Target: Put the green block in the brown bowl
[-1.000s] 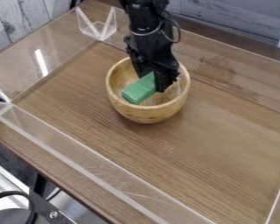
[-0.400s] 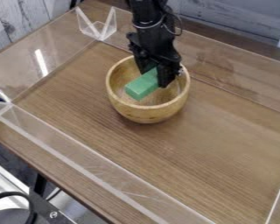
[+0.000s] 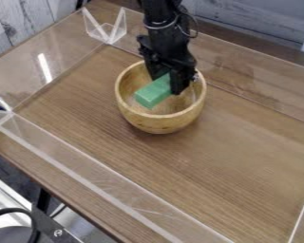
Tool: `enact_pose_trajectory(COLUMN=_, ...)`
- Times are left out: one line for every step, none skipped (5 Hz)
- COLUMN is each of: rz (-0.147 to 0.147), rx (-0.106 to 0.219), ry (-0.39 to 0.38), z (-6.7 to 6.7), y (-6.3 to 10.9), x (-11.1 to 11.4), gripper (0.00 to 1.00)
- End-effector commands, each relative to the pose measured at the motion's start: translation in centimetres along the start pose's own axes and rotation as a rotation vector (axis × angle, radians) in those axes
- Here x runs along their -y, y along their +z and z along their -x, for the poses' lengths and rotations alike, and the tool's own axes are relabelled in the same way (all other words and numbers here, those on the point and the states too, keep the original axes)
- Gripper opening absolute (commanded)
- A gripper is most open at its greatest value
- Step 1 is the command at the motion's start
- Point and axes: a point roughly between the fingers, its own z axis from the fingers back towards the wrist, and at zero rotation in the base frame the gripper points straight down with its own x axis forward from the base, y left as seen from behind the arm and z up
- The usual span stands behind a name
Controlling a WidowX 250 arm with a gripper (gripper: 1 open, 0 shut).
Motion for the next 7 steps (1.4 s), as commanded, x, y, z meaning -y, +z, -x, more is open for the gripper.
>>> enact_pose_trajectory(rz=-0.05, rx=0.049, ry=0.014, z=-1.5, y=1.2, x=-0.4, gripper=0.0)
enact_pose_trajectory(rz=-0.077, rx=0.038, ry=0.04, z=-1.5, y=0.7, x=-0.5, gripper=0.0)
enact_pose_trajectory(rz=-0.075, rx=0.022, ry=0.083, z=-1.7, y=-0.1, x=-0.8, gripper=0.0)
enact_pose_trajectory(rz=-0.073, rx=0.011, ry=0.127, z=-1.9, y=-0.6, x=-1.0, gripper=1.0)
enact_pose_trajectory(rz=-0.084, rx=0.04, ry=0.113, z=-1.7, y=-0.5, x=-0.6, gripper=1.0)
enact_pose_trajectory(rz=-0.094, rx=0.066, ry=0.097, z=-1.4, y=-0.7, x=-0.3, gripper=1.0)
enact_pose_trajectory(rz=-0.074, rx=0.08, ry=0.073, z=-1.7, y=-0.2, x=-0.3, gripper=1.0)
